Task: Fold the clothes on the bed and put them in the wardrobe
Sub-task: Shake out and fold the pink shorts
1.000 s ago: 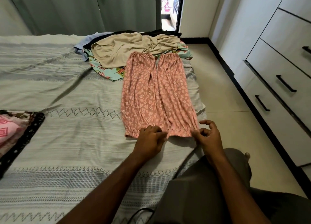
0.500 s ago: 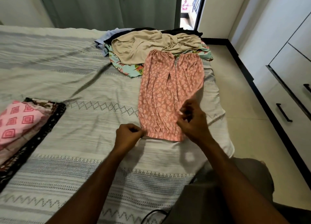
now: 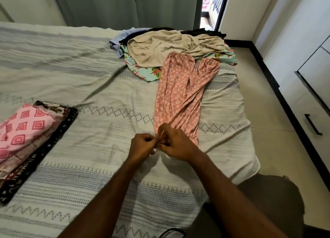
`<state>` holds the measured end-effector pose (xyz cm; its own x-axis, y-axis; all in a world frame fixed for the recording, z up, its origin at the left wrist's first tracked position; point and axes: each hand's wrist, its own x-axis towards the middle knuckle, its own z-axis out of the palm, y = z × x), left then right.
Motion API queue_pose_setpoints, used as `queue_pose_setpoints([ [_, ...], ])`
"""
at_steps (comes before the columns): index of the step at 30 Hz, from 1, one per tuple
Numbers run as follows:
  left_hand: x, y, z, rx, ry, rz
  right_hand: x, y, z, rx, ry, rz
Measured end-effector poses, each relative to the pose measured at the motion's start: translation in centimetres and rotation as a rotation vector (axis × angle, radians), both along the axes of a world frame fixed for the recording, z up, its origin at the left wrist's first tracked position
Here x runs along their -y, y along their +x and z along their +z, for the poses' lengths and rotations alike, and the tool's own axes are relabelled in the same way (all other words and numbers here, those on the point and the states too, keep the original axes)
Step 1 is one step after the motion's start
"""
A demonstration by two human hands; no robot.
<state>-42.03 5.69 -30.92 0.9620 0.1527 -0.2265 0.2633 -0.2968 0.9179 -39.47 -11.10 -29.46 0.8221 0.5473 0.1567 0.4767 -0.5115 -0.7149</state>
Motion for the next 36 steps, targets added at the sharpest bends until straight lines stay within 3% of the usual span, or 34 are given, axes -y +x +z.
queue_pose_setpoints([
  [4, 0.4, 0.1, -0.2, 0.025, 0.129, -0.02, 2.9, -0.1, 0.3, -0.013, 0.181, -0.311],
  [6, 0.4, 0.2, -0.3, 0.01, 0.159, -0.004, 5.1, 0.3, -0.4, 0.021, 0.162, -0.563],
  [8, 0.5, 0.3, -0.3, 0.001, 0.18, 0.016, 6.8, 0.2, -0.9, -0.071, 0.079, -0.716],
  [11, 0.7, 0.2, -0.1, 0.011, 0.267, 0.002, 7.3, -0.8, -1.3, -0.215, -0.02, -0.684],
  [22, 0.0, -1.3, 2.3, -0.104, 0.446, -0.3, 8.2, -3.2, 0.5, -0.561, 0.003, -0.568],
  [30, -1.5, -7.1, 3.8, -0.333, 0.393, -0.682, 8.8, -7.4, 1.9, -0.772, -0.369, -0.242],
  [33, -1.7, -6.9, 4.1, -0.353, 0.438, -0.685, 9.2, -7.6, 2.5, -0.825, -0.335, -0.229],
  [36, -1.2, -3.7, 5.3, -0.238, 0.574, -0.625, 9.9, -5.5, 3.2, -0.81, -0.28, -0.361],
])
